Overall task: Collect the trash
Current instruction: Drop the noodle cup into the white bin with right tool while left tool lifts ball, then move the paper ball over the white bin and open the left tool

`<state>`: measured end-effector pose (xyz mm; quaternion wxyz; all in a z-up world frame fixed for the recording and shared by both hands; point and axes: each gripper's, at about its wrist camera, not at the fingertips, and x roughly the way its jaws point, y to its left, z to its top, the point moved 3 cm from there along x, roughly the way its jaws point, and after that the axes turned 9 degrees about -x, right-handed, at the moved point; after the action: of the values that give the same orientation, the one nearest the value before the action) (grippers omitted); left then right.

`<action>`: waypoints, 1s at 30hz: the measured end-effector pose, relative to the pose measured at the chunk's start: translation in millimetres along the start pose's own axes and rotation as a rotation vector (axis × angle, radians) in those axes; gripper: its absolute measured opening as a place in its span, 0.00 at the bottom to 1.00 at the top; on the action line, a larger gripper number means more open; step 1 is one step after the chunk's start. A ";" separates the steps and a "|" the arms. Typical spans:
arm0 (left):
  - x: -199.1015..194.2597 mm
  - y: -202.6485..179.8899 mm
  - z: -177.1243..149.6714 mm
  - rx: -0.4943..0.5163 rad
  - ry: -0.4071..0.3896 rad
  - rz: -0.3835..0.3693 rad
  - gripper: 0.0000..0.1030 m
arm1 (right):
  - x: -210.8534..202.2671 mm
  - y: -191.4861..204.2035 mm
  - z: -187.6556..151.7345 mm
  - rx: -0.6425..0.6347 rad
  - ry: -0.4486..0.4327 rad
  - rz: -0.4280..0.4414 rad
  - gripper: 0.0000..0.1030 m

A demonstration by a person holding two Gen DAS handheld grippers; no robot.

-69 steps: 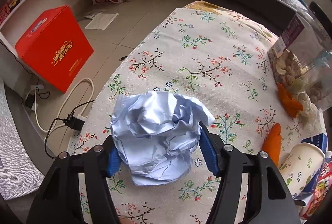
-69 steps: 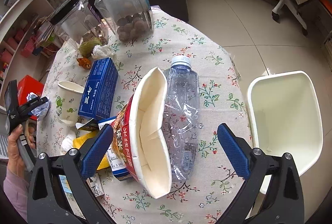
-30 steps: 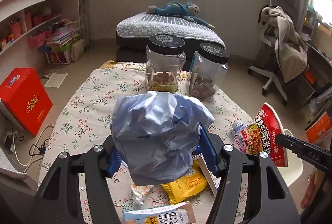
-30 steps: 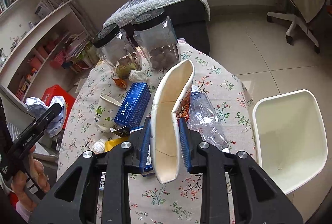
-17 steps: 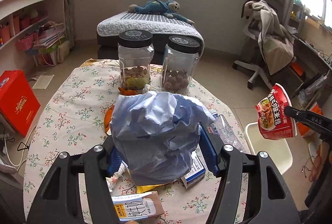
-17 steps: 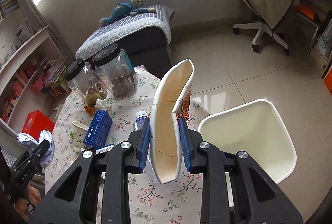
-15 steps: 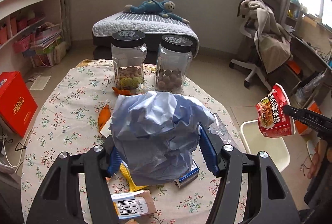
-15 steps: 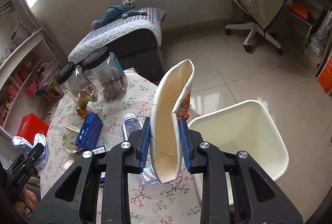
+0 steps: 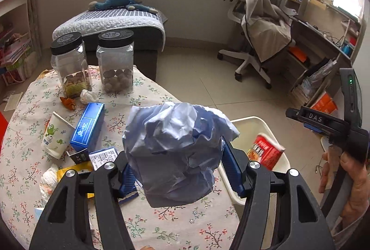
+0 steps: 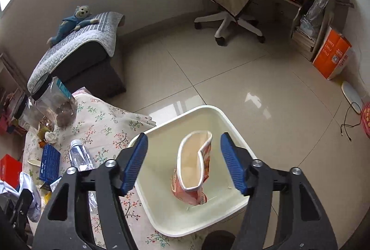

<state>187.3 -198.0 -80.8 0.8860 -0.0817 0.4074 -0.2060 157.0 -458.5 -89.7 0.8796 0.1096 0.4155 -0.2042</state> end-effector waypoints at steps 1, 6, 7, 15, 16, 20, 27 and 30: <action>4.0 -10.1 0.3 0.005 0.006 -0.011 0.61 | -6.8 -8.0 2.7 0.023 -0.025 -0.014 0.79; 23.2 -57.7 1.3 0.029 0.034 -0.059 0.61 | -34.0 -45.8 14.2 0.110 -0.120 -0.089 0.89; 27.4 -66.7 1.0 0.032 0.042 -0.069 0.61 | -37.0 -53.4 15.8 0.124 -0.131 -0.105 0.91; 60.1 -123.8 -5.3 0.059 0.101 -0.105 0.61 | -45.1 -103.2 14.8 0.234 -0.156 -0.153 0.93; 63.8 -129.7 -5.7 0.062 0.107 -0.108 0.61 | -45.6 -106.7 14.5 0.245 -0.158 -0.154 0.93; 77.8 -149.1 -3.7 0.069 0.128 -0.120 0.62 | -50.5 -118.5 14.2 0.283 -0.174 -0.152 0.93; 79.7 -150.7 0.3 0.065 0.132 -0.098 0.78 | -57.5 -119.6 12.6 0.274 -0.199 -0.178 0.93; 71.8 -142.6 1.1 0.067 0.104 -0.072 0.79 | -59.3 -113.8 12.9 0.242 -0.206 -0.200 0.93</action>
<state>187.4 -357.7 -84.9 0.8577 -0.0558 0.4427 -0.2552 80.7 -548.9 -38.2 0.8731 0.1512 0.3044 -0.3495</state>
